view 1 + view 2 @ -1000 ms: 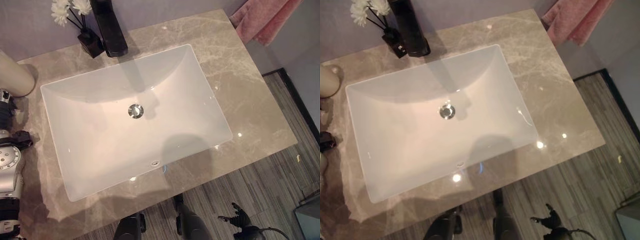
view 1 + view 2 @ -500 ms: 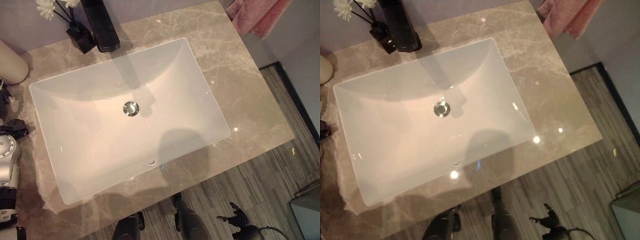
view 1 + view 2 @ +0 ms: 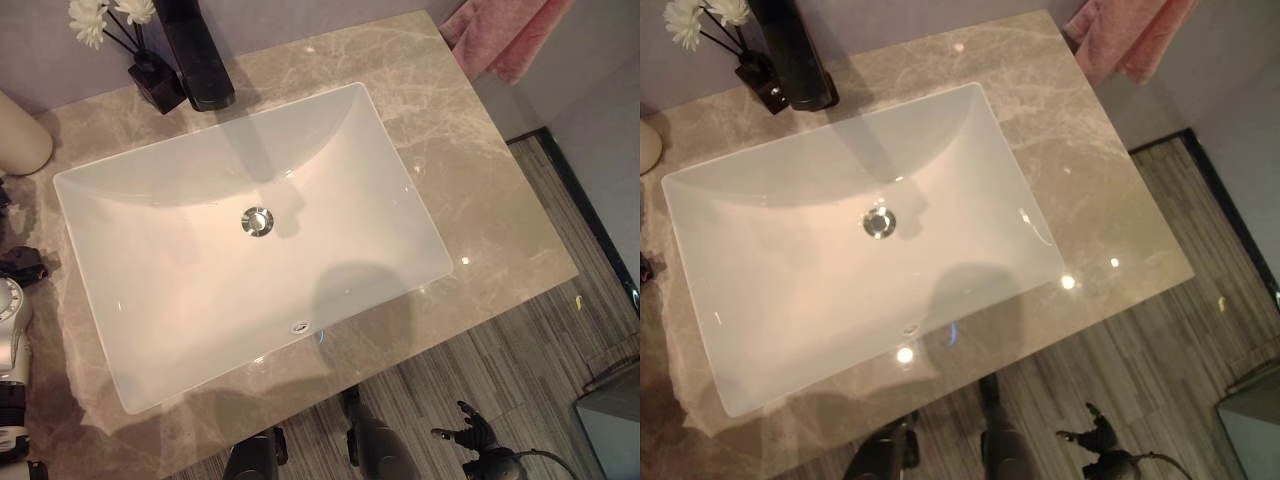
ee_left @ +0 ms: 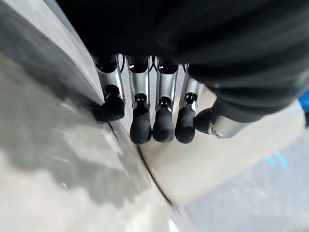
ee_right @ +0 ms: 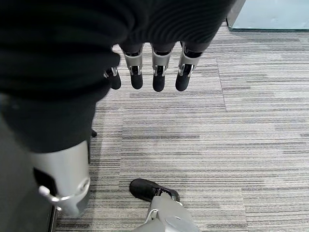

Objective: Put brush and paste in cup on sink, flatten towel.

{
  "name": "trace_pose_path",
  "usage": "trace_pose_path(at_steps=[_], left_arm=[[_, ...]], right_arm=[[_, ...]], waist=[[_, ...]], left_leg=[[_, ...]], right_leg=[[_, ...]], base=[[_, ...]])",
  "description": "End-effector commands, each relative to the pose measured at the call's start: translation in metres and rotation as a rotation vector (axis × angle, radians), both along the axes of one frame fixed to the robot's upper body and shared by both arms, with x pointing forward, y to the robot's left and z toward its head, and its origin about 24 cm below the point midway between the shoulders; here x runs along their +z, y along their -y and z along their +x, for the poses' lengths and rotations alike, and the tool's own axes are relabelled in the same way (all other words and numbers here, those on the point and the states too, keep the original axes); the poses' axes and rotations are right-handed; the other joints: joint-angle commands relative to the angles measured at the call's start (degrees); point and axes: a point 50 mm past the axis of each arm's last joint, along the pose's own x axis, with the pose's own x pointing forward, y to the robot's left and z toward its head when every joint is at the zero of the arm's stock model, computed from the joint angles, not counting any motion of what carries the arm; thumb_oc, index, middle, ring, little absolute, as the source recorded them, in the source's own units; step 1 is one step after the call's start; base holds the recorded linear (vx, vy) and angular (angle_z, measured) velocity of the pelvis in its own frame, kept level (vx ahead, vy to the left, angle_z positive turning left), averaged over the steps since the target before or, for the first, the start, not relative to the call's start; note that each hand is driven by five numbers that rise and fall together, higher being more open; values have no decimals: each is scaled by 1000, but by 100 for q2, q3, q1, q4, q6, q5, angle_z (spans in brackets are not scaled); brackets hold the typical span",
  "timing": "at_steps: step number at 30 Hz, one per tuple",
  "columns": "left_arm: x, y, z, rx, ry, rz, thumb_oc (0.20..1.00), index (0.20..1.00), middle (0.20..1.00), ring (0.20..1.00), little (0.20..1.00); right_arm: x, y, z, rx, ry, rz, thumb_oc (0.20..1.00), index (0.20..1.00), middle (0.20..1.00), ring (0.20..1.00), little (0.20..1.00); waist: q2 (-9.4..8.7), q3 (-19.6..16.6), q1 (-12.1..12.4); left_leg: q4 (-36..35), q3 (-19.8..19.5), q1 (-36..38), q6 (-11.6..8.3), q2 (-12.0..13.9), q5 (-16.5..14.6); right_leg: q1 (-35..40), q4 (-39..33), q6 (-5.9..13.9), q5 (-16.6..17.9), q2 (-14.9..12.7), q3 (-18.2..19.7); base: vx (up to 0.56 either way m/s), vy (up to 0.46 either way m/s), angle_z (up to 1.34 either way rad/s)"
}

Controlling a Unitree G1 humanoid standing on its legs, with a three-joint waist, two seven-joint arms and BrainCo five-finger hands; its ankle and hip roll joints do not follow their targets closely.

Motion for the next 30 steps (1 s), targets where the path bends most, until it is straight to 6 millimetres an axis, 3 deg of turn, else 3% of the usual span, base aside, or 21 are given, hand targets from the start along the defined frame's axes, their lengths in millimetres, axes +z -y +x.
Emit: trace_pose_path(at_steps=[1,6,30], left_arm=[[-21,-25,-12,171,-108,5,200,200,200,200,200],[-8,-36,-10,255,-50,-29,200,200,200,200,200],[34,7,40,56,24,85,200,200,200,200,200]], right_arm=[[0,9,-8,30,-30,-30,1000,1000,1000,1000,1000],[0,7,-7,41,-24,-24,1000,1000,1000,1000,1000],[2,4,-8,30,9,6,1000,1000,1000,1000,1000]], waist=[[-13,-103,-14],[-79,-82,-77],[-253,-42,-281]], left_leg=[[885,-130,-388,219,-220,-621],[990,-47,-448,221,-192,-695],[1193,54,-824,201,-147,-715]], right_leg=[[100,66,181,185,-102,-249],[76,49,185,183,-77,-203],[-207,11,223,373,-33,-82]], base=[[0,0,0],[4,-1,-9],[0,-1,-1]])
